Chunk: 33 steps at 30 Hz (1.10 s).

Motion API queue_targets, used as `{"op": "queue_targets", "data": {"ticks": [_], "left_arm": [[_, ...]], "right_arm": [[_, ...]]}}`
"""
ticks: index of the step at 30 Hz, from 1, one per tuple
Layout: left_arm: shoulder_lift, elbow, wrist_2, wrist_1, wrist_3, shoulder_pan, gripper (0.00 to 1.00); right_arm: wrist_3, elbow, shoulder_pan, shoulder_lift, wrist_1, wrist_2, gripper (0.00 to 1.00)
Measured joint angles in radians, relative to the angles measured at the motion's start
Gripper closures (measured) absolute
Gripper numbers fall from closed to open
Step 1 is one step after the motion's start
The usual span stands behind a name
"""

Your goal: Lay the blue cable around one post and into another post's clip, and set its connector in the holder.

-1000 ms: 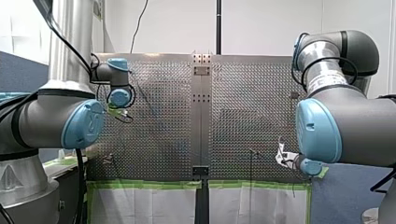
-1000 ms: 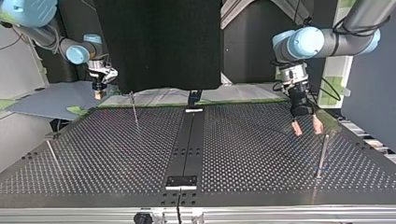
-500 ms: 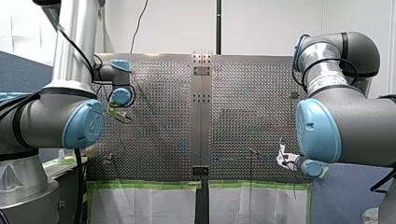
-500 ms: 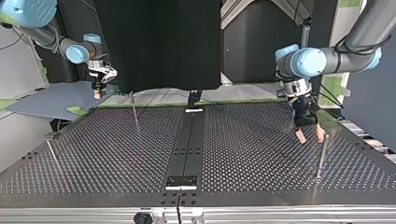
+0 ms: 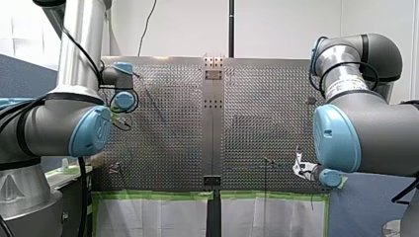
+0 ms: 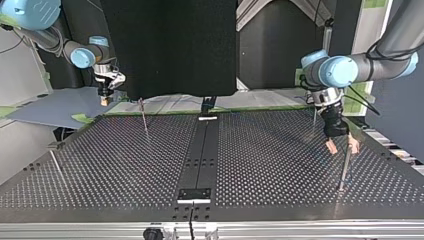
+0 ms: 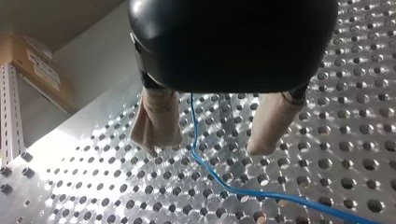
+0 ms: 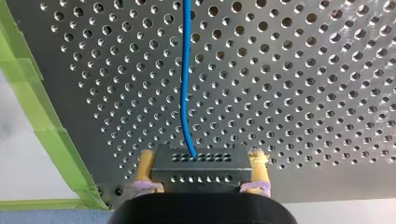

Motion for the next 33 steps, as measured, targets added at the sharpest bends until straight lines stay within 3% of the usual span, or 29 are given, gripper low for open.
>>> {"op": "queue_targets", "data": {"ticks": [14,24,33], "left_arm": [[-0.002,0.043,0.004,-0.022,-0.008,0.03,0.0],[-0.007,0.103,0.007,-0.058,-0.023,0.027,0.0],[-0.066,0.126,0.02,-0.072,-0.039,0.03,0.0]], "right_arm": [[0.001,0.0,0.004,0.0,-0.001,0.0,1.0],[0.003,0.0,0.004,0.001,-0.001,0.0,1.0],[0.003,0.0,0.005,0.0,-0.003,0.0,1.0]]}}
